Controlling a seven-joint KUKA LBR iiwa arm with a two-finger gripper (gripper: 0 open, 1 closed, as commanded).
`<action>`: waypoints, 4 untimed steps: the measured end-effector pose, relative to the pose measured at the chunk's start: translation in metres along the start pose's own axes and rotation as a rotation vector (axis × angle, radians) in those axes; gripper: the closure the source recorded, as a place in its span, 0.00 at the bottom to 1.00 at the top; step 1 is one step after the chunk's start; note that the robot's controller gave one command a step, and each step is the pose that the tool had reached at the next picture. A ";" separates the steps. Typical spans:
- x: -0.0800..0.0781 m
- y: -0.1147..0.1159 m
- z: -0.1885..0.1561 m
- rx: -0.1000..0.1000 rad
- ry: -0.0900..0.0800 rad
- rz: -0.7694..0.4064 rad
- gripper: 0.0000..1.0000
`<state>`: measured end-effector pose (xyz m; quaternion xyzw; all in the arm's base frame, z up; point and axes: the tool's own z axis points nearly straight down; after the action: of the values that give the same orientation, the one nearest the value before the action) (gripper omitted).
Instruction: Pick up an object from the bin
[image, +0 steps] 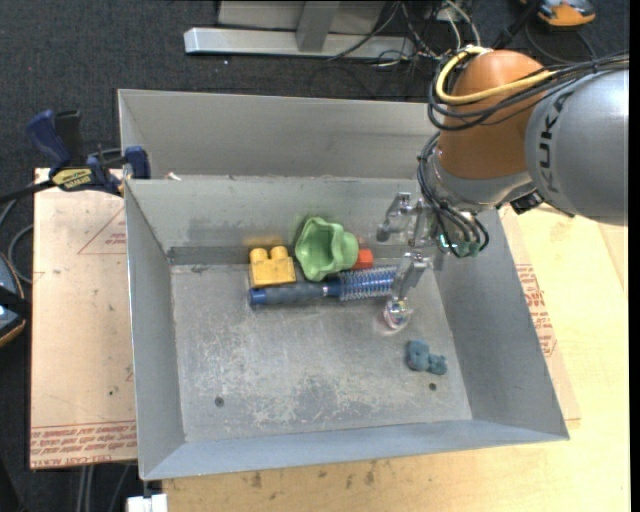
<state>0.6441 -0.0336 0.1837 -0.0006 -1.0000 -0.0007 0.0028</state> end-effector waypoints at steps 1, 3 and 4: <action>-0.006 0.009 0.075 0.001 -0.025 -0.007 0.00; -0.011 0.010 0.082 0.000 -0.034 -0.016 0.00; -0.011 0.012 0.083 -0.002 -0.035 0.058 0.00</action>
Offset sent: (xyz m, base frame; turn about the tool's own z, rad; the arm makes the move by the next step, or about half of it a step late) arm -0.0004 0.0101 -0.0989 -0.0083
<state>0.6548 -0.0211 0.1007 -0.0298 -0.9995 -0.0017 -0.0145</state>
